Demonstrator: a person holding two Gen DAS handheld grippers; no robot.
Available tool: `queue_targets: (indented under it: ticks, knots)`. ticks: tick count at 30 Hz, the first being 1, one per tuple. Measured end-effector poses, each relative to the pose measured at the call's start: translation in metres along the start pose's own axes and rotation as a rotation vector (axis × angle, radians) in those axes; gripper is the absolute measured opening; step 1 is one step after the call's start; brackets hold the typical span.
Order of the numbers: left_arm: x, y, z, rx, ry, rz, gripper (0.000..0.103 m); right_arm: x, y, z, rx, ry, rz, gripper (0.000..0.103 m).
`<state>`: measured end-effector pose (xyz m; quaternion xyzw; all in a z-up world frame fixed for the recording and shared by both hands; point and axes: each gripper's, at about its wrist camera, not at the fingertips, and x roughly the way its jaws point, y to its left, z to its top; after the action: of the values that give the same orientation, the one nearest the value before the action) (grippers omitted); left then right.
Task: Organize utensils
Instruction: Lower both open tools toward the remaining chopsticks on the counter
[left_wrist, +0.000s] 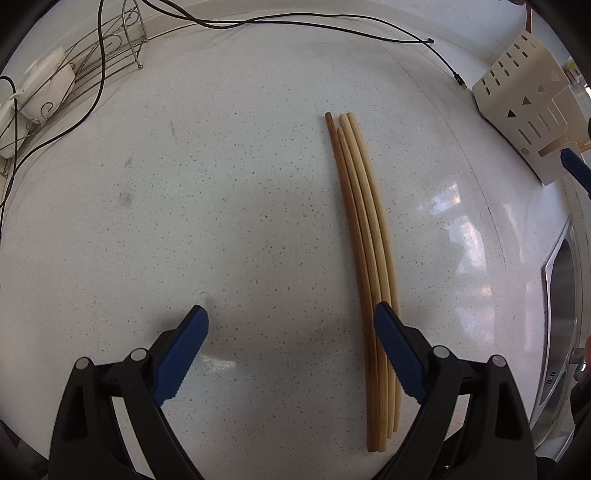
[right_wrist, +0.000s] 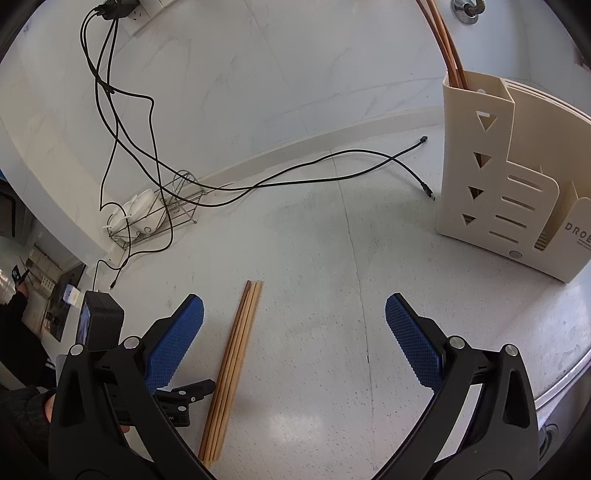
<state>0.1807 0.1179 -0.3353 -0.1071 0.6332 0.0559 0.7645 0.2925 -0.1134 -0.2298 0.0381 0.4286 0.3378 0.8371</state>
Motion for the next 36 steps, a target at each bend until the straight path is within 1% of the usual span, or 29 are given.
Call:
queue_targets:
  ticks: [8, 11, 15, 18, 20, 24, 26, 29, 30, 31, 34, 36]
  knots:
    - [0.006, -0.003, 0.004, 0.01, 0.012, 0.013, 0.089, 0.002, 0.0, 0.002, 0.001, 0.003, -0.007, 0.094]
    - [0.007, -0.01, 0.009, 0.028, 0.022, 0.043, 0.091, 0.002, 0.002, 0.003, -0.009, 0.003, -0.016, 0.094]
    - [0.008, -0.021, 0.013, 0.039, 0.045, 0.057, 0.091, 0.005, 0.003, 0.005, -0.012, 0.007, -0.017, 0.094]
    - [0.012, -0.027, 0.016, 0.053, 0.066, 0.098, 0.091, 0.009, 0.006, 0.007, -0.018, 0.036, -0.03, 0.094]
    - [0.013, -0.027, 0.016, 0.049, 0.065, 0.101, 0.092, 0.017, 0.009, 0.008, -0.028, 0.081, -0.056, 0.094]
    - [0.014, -0.023, 0.016, 0.03, 0.07, 0.085, 0.092, 0.045, 0.013, 0.007, -0.032, 0.241, -0.084, 0.094]
    - [0.015, -0.022, 0.016, 0.021, 0.071, 0.081, 0.092, 0.058, 0.02, 0.004, -0.076, 0.305, -0.1, 0.093]
    - [0.014, -0.017, 0.017, 0.017, 0.072, 0.081, 0.092, 0.077, 0.034, 0.001, -0.152, 0.392, -0.128, 0.085]
    - [0.012, -0.013, 0.013, 0.017, 0.072, 0.081, 0.092, 0.083, 0.038, 0.0, -0.16, 0.413, -0.127, 0.079]
    - [0.012, -0.013, 0.013, 0.015, 0.073, 0.081, 0.092, 0.089, 0.04, -0.001, -0.158, 0.433, -0.126, 0.075]
    - [0.013, -0.015, 0.013, 0.011, 0.071, 0.083, 0.092, 0.107, 0.042, 0.0, -0.123, 0.518, -0.146, 0.068]
    - [0.012, -0.008, 0.011, 0.002, 0.068, 0.084, 0.092, 0.117, 0.043, 0.0, -0.098, 0.578, -0.157, 0.066]
